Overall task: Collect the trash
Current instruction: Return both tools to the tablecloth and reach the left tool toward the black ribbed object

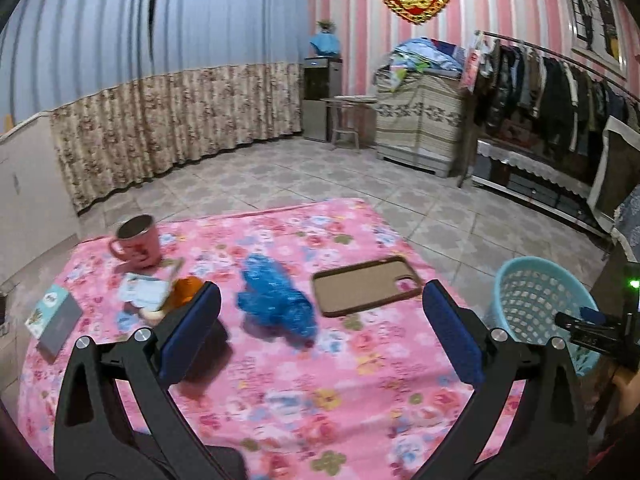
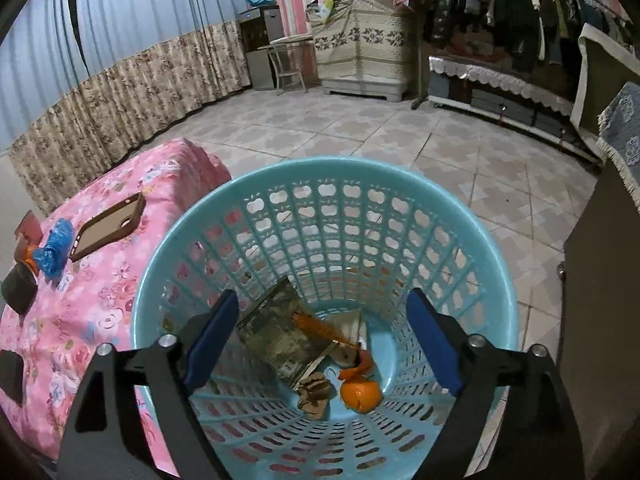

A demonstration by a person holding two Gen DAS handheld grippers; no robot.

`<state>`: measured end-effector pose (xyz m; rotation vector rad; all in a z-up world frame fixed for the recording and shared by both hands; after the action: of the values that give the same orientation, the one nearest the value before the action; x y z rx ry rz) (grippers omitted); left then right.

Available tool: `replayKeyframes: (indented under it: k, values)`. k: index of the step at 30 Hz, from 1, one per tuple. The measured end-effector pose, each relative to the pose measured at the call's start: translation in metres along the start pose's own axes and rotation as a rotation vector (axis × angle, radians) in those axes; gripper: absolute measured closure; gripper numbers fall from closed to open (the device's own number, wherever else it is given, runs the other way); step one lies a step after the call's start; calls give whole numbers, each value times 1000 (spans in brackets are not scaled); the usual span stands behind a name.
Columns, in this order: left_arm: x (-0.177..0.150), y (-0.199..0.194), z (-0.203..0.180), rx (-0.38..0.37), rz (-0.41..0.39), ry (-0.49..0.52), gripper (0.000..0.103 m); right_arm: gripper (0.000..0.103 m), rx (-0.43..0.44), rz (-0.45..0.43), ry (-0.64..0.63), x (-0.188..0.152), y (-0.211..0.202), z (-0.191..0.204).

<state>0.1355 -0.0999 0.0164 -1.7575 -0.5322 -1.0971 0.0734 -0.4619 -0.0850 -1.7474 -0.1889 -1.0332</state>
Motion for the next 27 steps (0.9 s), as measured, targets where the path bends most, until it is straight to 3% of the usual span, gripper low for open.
replayKeyframes:
  k: [11, 21, 27]
  values:
    - [-6, -49, 70, 100, -46, -59, 5, 6, 27, -202, -84, 11, -77, 57]
    - [-20, -88, 148, 212, -42, -104, 5, 4, 151, -282, -111, 7, -129, 134]
    - [-40, -88, 184, 254, 10, -122, 5, 4, 188, -258, -139, -7, -130, 180]
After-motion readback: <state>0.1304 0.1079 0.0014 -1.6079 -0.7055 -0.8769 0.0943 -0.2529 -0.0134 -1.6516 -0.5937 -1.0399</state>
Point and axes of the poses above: each gripper's, at about its wrist camera, not at the fingertips, and y roughly the way its jaws point, z to its left, x to its top, the point moved 1 cm from there along y, roughly the way its jaws point, and after that the axes turned 15 degrees about -x, right-handed, at the moved point
